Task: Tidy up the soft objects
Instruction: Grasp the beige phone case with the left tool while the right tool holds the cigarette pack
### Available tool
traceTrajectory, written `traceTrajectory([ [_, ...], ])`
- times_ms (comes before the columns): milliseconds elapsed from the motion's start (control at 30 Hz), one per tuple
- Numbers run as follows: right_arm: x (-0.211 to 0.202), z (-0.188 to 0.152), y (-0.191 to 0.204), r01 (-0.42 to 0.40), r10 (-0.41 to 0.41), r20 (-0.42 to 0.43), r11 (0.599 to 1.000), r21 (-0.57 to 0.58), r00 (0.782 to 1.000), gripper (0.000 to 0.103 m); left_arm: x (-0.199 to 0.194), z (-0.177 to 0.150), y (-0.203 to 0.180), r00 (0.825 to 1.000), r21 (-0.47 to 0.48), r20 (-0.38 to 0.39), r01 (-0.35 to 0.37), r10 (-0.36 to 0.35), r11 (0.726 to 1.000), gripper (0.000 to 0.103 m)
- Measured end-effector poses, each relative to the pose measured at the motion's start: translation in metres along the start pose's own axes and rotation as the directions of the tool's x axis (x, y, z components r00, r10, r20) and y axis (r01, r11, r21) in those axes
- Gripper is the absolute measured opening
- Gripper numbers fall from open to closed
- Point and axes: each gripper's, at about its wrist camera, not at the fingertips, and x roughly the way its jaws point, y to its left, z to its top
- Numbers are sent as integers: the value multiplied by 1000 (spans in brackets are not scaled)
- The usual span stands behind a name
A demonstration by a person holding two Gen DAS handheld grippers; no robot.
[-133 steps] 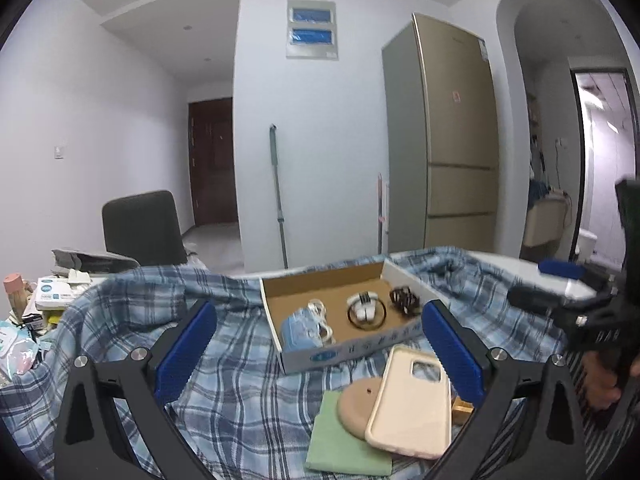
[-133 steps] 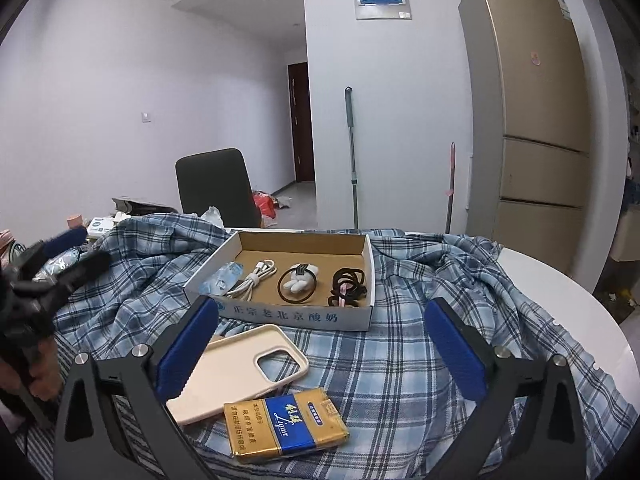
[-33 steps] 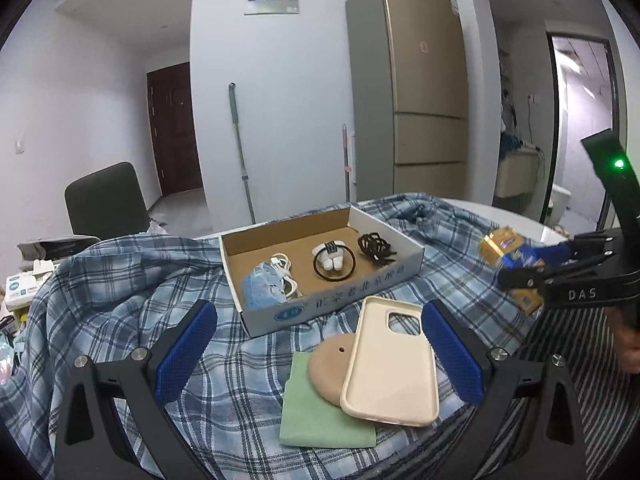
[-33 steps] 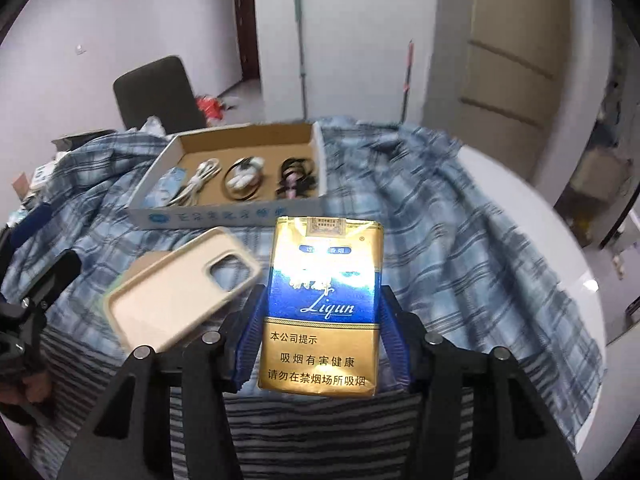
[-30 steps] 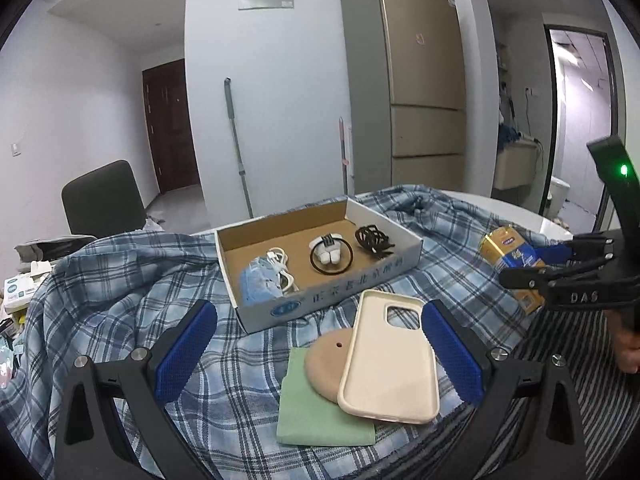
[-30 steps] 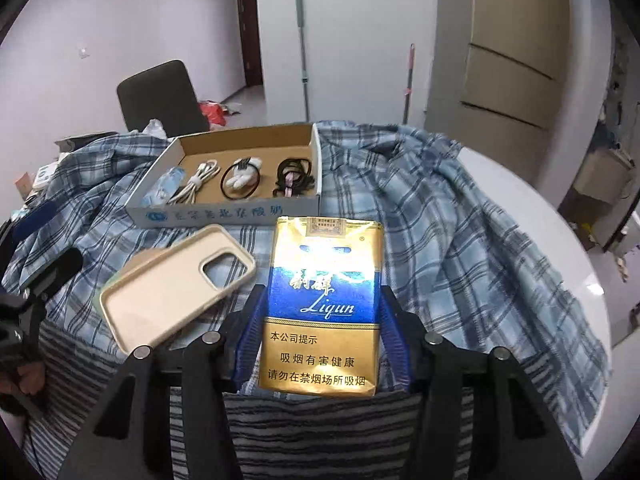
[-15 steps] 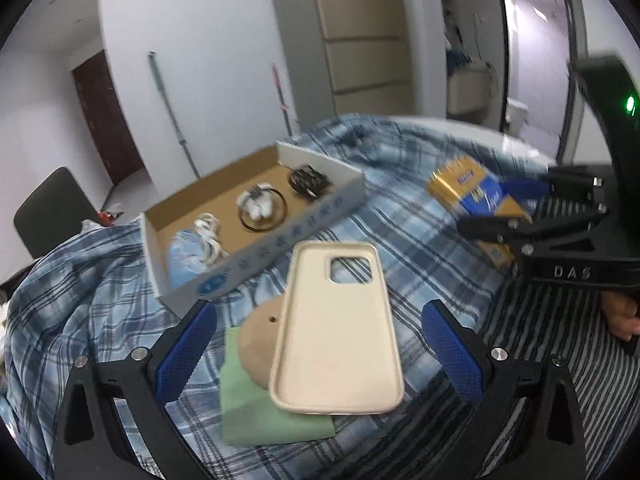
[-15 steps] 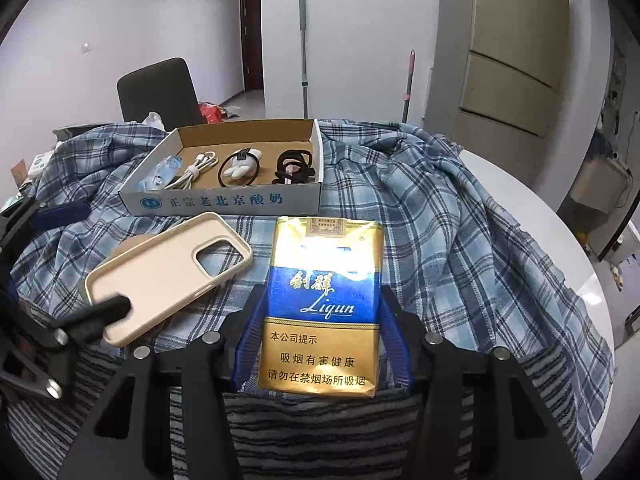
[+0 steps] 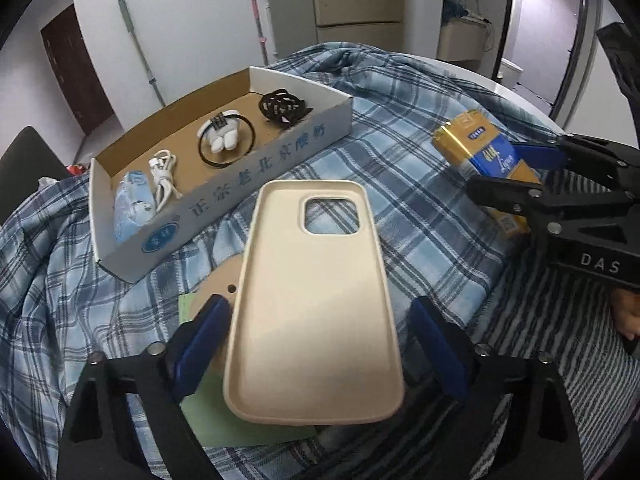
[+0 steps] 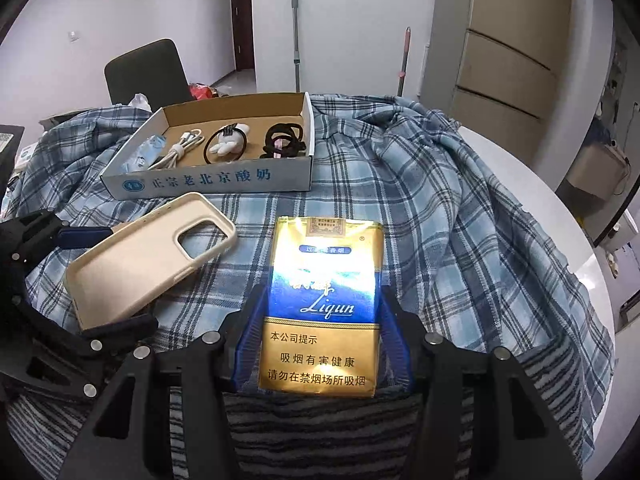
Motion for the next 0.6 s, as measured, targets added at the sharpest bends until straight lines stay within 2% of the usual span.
traceTrajectory([
  [267, -1, -1, 1, 5, -5, 2, 1000, -4, 1000, 53, -1, 0, 8, 999, -41, 0, 41, -42, 998, 90],
  [500, -1, -1, 1, 7, -7, 3, 1000, -7, 1000, 53, -1, 0, 4, 1000, -34, -8, -20, 20, 999, 90],
  [567, -1, -1, 1, 7, -7, 2, 1000, -7, 1000, 53, -1, -1, 4, 1000, -47, -7, -17, 16, 999, 89],
  [600, -1, -1, 1, 7, -7, 2, 1000, -7, 1000, 53, -1, -1, 5, 1000, -51, -8, -8, 7, 999, 81],
])
